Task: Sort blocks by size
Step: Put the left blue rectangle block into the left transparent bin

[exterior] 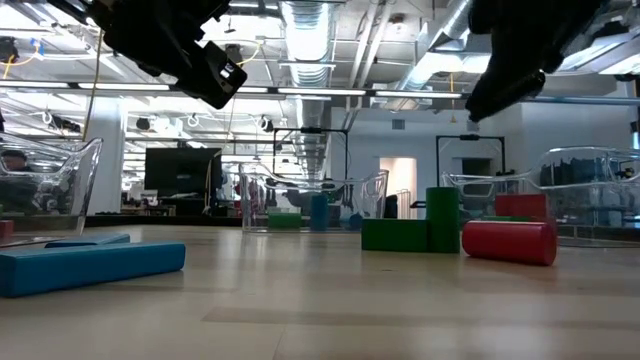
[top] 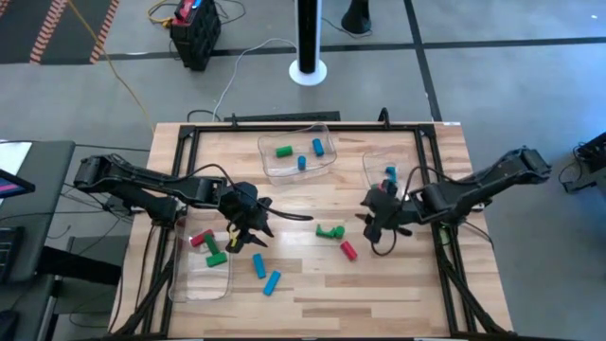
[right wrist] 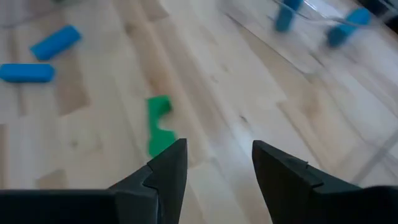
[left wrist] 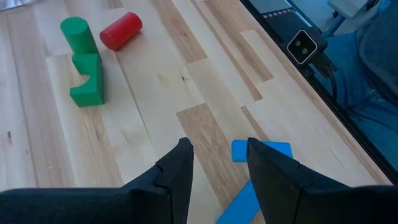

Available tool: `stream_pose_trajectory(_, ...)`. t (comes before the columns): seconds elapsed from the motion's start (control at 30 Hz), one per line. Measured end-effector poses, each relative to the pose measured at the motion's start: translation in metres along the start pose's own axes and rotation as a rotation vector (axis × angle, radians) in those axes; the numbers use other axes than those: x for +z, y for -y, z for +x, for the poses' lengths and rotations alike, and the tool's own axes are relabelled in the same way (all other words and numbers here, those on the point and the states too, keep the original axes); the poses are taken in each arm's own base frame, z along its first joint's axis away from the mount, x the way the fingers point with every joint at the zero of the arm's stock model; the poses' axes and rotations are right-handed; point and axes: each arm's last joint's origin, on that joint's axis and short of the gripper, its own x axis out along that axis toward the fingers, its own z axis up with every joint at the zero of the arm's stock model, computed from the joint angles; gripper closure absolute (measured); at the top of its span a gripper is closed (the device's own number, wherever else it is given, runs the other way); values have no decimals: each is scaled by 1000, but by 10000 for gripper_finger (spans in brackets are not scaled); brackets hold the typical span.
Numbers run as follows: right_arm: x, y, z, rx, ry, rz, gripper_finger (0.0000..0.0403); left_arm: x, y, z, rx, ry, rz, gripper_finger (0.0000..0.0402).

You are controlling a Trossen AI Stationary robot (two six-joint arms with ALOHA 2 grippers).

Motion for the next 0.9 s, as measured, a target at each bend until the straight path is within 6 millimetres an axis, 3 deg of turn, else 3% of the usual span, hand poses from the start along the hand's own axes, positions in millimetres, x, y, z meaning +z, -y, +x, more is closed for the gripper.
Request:
stream_pose_trajectory(0.43, -5, -24, -6, 119, 51, -44, 195, 1, 6, 2, -20, -4, 0, 259)
stream_pose_trajectory(0.9, -19, -51, 32, 149, -25, -160, 195, 0, 26, 8, -87, -36, 26, 259)
